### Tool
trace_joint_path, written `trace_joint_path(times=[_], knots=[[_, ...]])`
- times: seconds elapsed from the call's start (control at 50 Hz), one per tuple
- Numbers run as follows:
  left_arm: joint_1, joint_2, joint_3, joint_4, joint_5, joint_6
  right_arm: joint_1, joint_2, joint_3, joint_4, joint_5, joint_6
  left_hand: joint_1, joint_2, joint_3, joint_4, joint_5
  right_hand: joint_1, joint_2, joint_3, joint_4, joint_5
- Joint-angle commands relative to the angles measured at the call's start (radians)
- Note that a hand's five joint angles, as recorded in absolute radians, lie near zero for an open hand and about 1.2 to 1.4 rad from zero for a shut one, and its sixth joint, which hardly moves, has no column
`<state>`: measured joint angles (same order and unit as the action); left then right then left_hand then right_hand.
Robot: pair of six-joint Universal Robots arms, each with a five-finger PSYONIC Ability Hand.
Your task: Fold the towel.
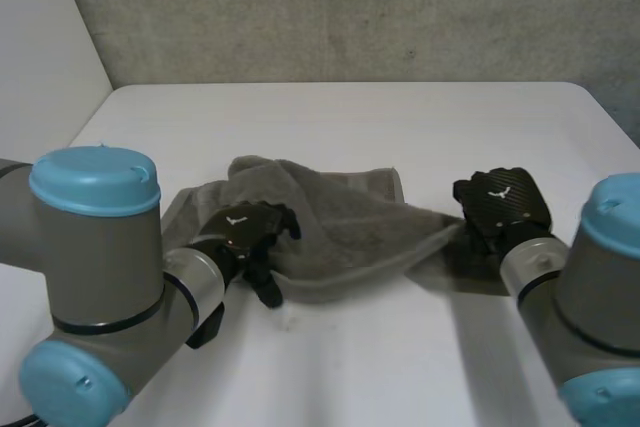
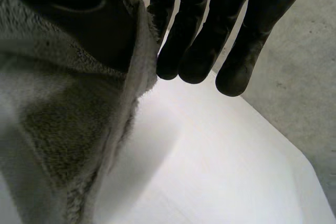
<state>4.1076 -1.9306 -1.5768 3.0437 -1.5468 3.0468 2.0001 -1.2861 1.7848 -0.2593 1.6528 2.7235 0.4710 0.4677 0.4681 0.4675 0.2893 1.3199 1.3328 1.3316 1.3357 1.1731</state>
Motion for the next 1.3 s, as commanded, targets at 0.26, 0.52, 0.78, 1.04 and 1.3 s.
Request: trace_joint_path(times=[0.26, 0.52, 0.78, 1.04, 1.3], knots=[[0.198, 0.033, 0.024, -0.011, 0.076, 0.099, -0.139, 0.024, 0.025, -0.012, -0.054, -0.079, 0.071, 0.075, 0.074, 0.075, 0.078, 0.076, 0.063, 0.065, 0.061, 0.049], [0.296, 0.027, -0.175, 0.071, 0.077, 0.294, -0.150, 0.037, 0.030, -0.017, -0.053, -0.102, 0.224, 0.227, 0.227, 0.228, 0.231, 0.076, 0.063, 0.065, 0.061, 0.049], [0.303, -0.005, -0.236, 0.263, 0.076, 0.405, -0.150, 0.039, 0.036, -0.017, -0.053, -0.100, 0.212, 0.216, 0.215, 0.216, 0.219, 0.076, 0.063, 0.065, 0.061, 0.049], [0.301, -0.065, -0.213, 0.267, 0.080, 0.406, -0.150, 0.036, 0.047, -0.021, -0.053, -0.100, 0.209, 0.213, 0.212, 0.213, 0.216, 0.076, 0.063, 0.065, 0.061, 0.049], [0.300, -0.068, -0.196, 0.271, 0.083, 0.406, -0.150, 0.039, 0.048, -0.034, -0.053, -0.100, 0.183, 0.186, 0.186, 0.186, 0.190, 0.076, 0.063, 0.065, 0.061, 0.049]])
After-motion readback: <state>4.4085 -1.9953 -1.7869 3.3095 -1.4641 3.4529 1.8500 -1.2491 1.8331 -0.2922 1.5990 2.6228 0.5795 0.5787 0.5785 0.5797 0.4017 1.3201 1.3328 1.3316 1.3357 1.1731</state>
